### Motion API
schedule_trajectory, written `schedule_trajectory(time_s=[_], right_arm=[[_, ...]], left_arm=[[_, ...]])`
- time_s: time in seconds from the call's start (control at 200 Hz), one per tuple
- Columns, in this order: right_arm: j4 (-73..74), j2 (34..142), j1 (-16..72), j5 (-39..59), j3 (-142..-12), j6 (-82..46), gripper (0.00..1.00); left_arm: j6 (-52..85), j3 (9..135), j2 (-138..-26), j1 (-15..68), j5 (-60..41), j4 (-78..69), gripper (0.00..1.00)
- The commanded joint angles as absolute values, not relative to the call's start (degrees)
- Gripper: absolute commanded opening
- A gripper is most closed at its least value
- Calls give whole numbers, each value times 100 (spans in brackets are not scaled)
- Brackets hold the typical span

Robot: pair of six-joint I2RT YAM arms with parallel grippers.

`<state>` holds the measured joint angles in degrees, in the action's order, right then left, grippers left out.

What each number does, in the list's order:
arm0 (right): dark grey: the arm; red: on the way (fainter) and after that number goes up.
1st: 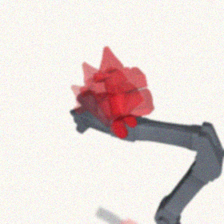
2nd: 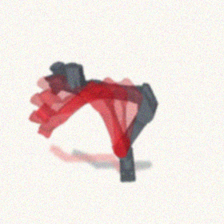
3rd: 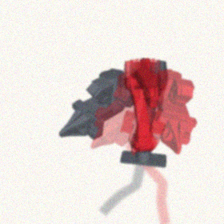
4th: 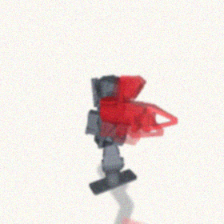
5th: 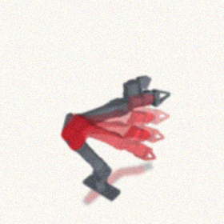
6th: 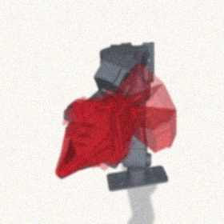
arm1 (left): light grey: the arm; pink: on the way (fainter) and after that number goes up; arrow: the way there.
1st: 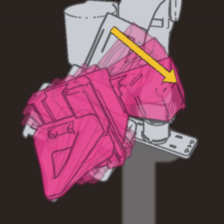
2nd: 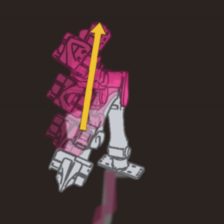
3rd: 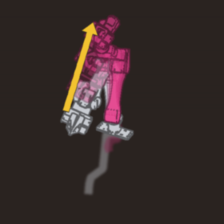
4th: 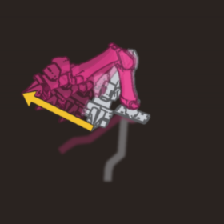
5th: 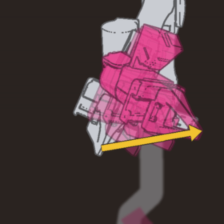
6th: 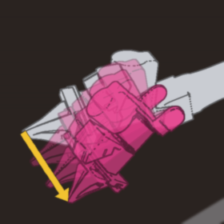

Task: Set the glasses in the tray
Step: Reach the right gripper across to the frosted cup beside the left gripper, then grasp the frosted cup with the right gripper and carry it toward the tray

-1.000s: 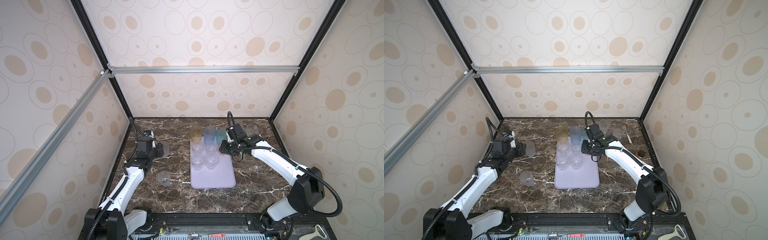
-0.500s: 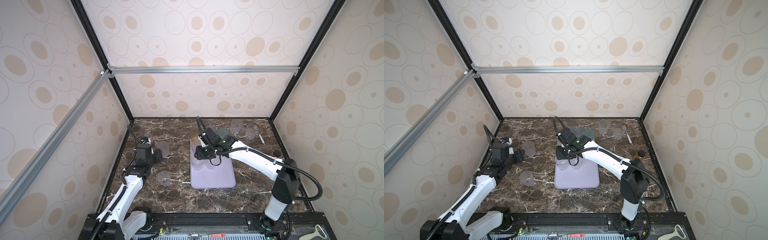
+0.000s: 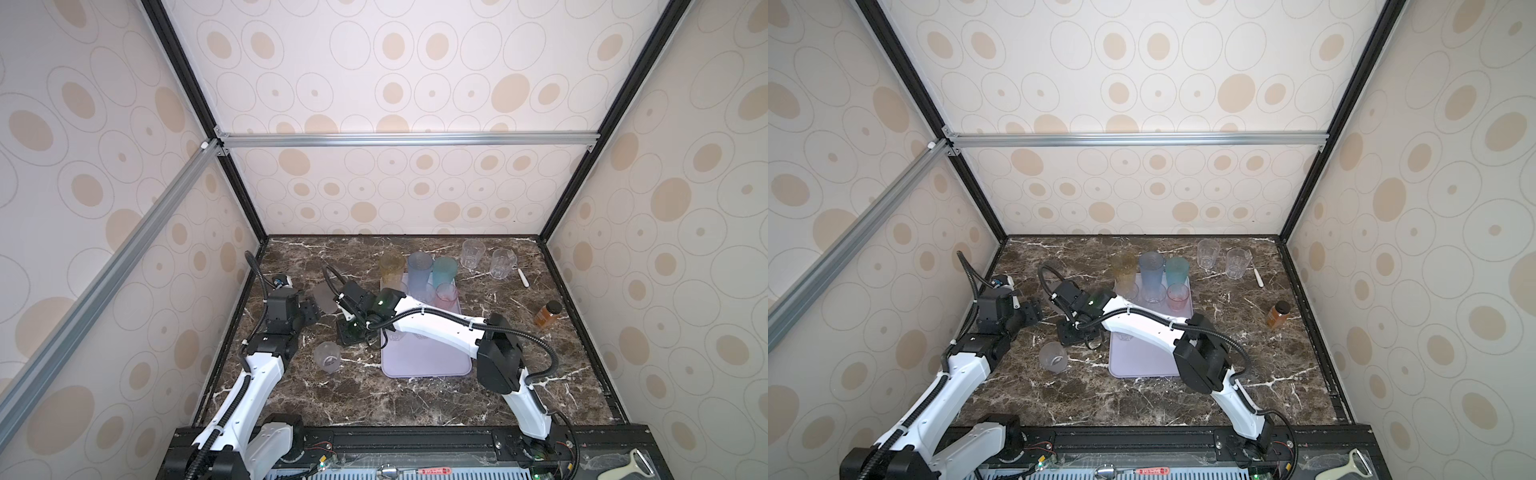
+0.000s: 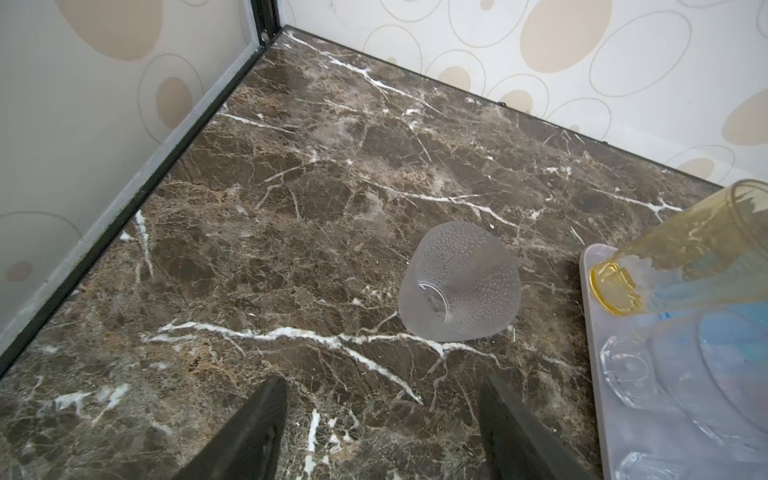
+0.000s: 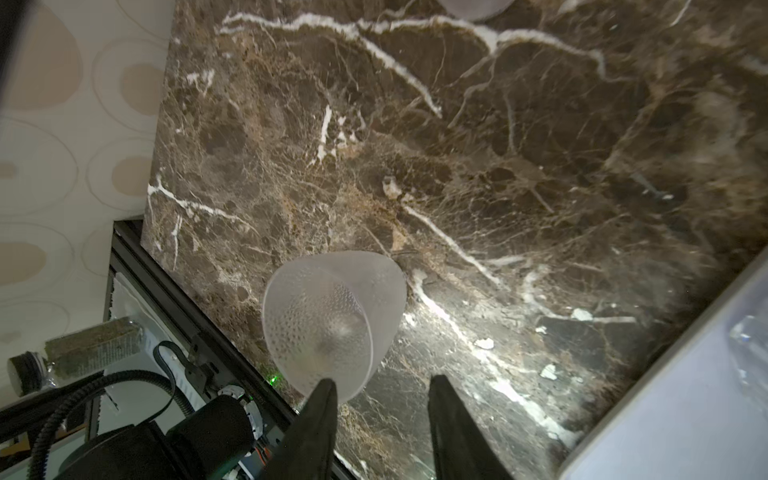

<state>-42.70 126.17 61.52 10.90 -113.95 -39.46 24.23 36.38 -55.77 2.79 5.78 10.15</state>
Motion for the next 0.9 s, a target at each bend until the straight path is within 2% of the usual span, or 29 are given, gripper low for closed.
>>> schedule_trajectory(time_s=[0.0,0.27,0.58,0.75,0.895], right_arm=[[-4686,12809,6252,1035,-11700,-3855,39],[-4954,13266,6372,741,-12091,-3678,37],[-5491,13763,6502,99,-12875,-3433,20],[-5426,13646,6495,109,-12816,-3388,10],[-5377,13362,6495,167,-12774,-3389,6]], left_arm=[[2382,3555,-5316,216,791,893,73],[2404,3522,-5318,194,615,827,73],[2437,3498,-5317,194,501,796,73],[2452,3507,-5313,193,467,775,73],[2448,3577,-5239,193,453,840,72]])
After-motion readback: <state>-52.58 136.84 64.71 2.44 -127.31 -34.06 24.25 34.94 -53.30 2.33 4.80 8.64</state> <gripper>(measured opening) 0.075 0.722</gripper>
